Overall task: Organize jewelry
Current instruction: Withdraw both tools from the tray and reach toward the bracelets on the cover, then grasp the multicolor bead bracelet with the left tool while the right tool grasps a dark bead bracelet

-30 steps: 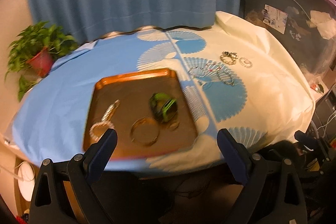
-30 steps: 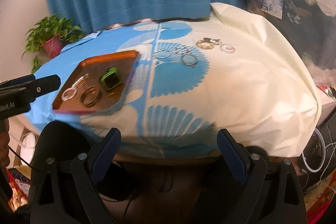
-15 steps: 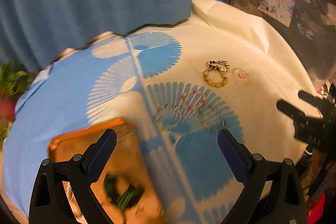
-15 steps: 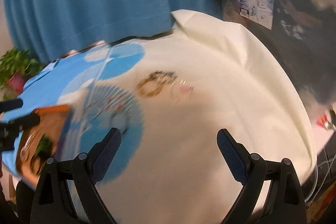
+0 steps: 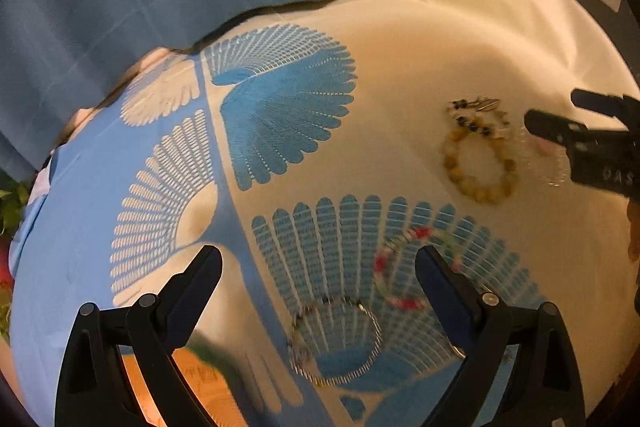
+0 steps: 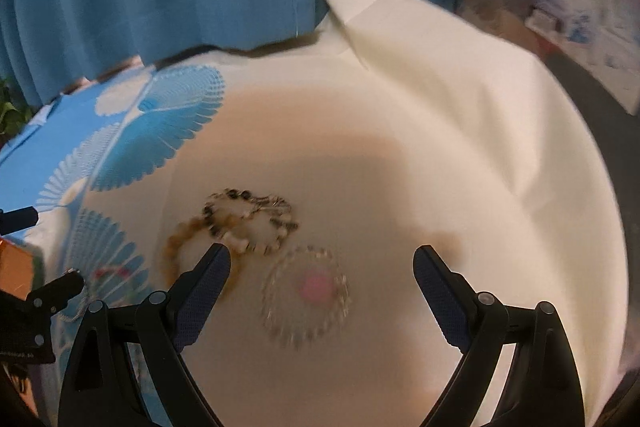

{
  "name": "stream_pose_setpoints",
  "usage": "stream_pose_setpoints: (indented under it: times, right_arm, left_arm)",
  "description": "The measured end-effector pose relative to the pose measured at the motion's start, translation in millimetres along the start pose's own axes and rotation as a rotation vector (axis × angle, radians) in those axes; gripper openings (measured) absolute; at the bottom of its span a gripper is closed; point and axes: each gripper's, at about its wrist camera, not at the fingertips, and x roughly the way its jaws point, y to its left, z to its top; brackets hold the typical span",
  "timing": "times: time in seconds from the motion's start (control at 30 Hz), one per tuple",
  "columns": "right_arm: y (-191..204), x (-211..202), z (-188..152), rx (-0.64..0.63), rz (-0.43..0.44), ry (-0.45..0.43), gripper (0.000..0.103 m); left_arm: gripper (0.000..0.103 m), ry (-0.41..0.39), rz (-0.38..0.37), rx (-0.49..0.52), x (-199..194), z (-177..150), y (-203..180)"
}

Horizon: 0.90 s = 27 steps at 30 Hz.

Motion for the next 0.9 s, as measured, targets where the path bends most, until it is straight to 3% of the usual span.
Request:
stream_pose_setpoints:
  times: [0.27,0.37,0.47,0.5,0.53,0.57,0.6,0.63,0.77,0.9]
  right_arm:
    - [2.6,55.3,18.1,-0.074,-0.018,0.095,0.092]
    - [-0.2,62.2,22.0,-0.088,0.012,0.082,0.094]
    - [-3.4,65.1,24.2,-0.073,0.035,0.09,0.094]
    - [-3.0,65.2,24.2,-0.08,0.036,0.085,0.094]
    - [-1.5,64.2,24.0,-0.093,0.043,0.075,0.088]
    - [-1.7,62.0,25.2,-0.098,0.065,0.068,0.078]
    - [1.0,57.3,25.6,-0.107,0.085,0.053,0.048]
    - [5.5,54.4,26.6,-0.123,0.099,0.056,0.013]
    - [14.4,52.4,27.4,-0.125,0.112,0.081,0.008]
    - [9.9,22.1,32.0,-0.105,0.065,-0.001,0.008]
  left_arm:
    - [0.097,0.033,-0.037,0.063,26.9,2.7,-2.6]
    - [0.094,0.044,-0.059,0.057,29.2,2.9,-1.5]
    - [0.076,0.041,-0.081,0.085,25.5,2.6,-6.6]
    - [0.06,0.042,-0.102,0.098,23.4,2.7,-9.5]
    - [0.032,0.045,-0.157,0.113,21.0,2.0,-14.6]
    - [0.016,0.055,-0.222,0.13,19.3,1.7,-20.0]
    - [0.004,0.065,-0.251,0.152,18.3,1.8,-25.3]
    - [0.004,0.067,-0.228,0.19,16.8,1.4,-33.4]
    - [0.004,0.086,-0.24,0.178,10.6,1.9,-37.0]
    - [0.004,0.036,-0.203,0.135,-15.8,6.4,-23.8]
